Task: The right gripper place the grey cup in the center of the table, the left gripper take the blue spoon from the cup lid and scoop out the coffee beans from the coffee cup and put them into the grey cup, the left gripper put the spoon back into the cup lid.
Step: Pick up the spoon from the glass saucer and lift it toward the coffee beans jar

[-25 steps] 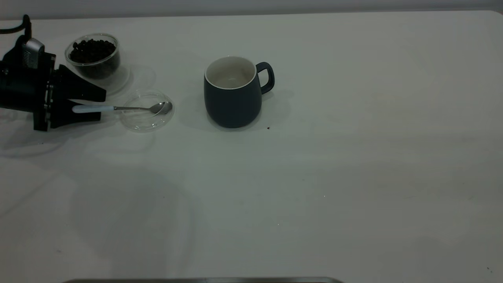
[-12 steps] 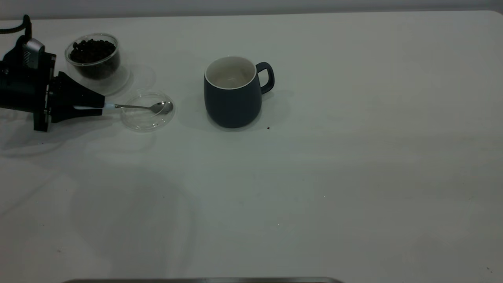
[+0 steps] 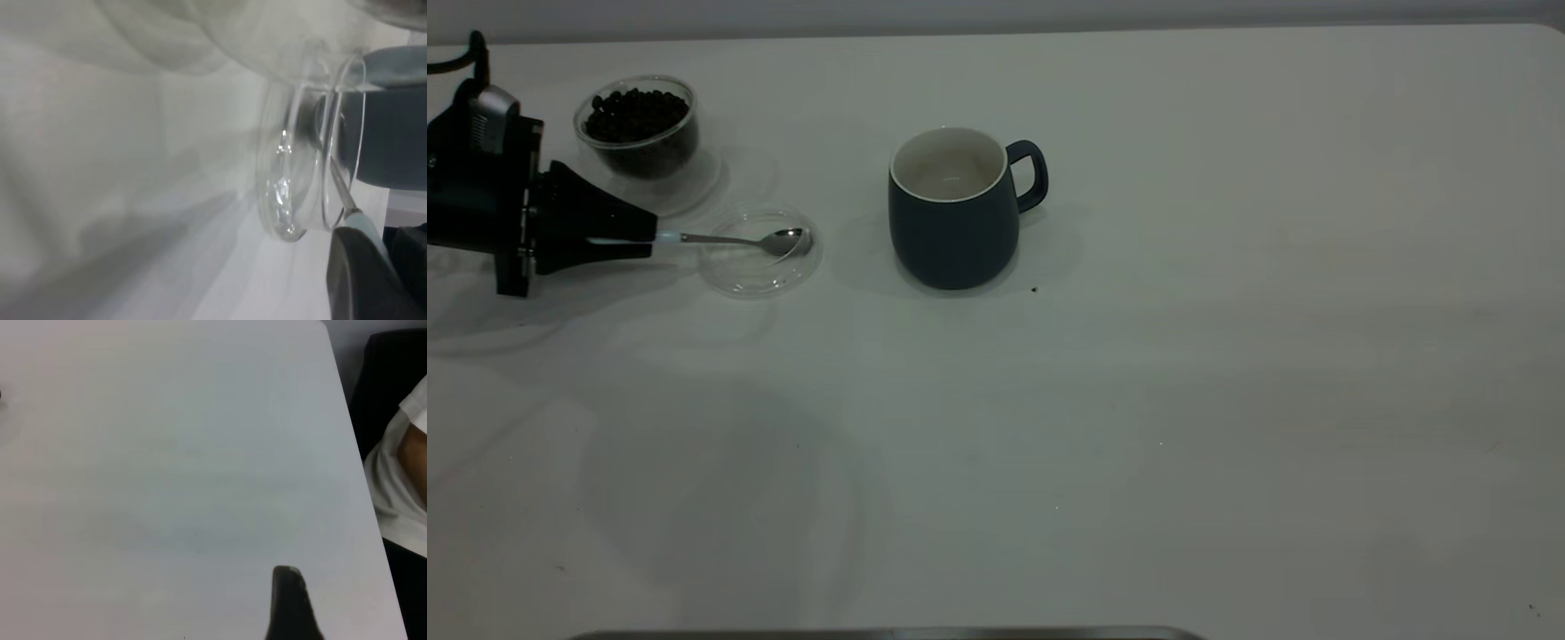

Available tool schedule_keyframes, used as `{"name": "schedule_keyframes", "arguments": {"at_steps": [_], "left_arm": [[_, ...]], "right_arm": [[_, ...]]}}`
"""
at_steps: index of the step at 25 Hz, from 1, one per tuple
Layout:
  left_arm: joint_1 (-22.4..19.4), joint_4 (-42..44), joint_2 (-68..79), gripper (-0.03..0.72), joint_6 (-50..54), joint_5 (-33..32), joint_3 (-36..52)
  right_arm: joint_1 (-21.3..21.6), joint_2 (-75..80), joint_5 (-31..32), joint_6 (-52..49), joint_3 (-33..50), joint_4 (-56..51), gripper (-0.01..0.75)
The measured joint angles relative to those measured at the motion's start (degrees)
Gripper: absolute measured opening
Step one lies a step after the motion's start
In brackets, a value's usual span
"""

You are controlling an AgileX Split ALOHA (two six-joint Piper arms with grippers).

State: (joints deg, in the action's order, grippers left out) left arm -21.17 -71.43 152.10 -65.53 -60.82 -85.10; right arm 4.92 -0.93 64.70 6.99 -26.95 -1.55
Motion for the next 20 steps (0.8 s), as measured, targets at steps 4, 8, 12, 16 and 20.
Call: {"name": "schedule_keyframes", "arguments": {"at_steps": [4,8,12,16,20], "left_arm": [[-0.7,3.5,-2.0,0.127,2.0,-0.2,0.0],[-1.7,6.4,-4.7,0.127,2.6,-2.3,0.0],[-2.8,7.7,-7.9,0.127,2.7,-4.4,0.0],[-3.4,9.6,-12.7,0.127,1.3,-4.6,0.0],[-3.5,11.6,-19.1,0.127,-2.8,-3.3,0.0]], "right_arm": [[0.0,0.0,0.0,0.0,0.0,0.0,0.459],[0.0,0.0,0.0,0.0,0.0,0.0,0.459],[0.0,0.0,0.0,0.0,0.0,0.0,0.459],[0.0,0.0,0.0,0.0,0.0,0.0,0.459],[0.0,0.0,0.0,0.0,0.0,0.0,0.459]]}}
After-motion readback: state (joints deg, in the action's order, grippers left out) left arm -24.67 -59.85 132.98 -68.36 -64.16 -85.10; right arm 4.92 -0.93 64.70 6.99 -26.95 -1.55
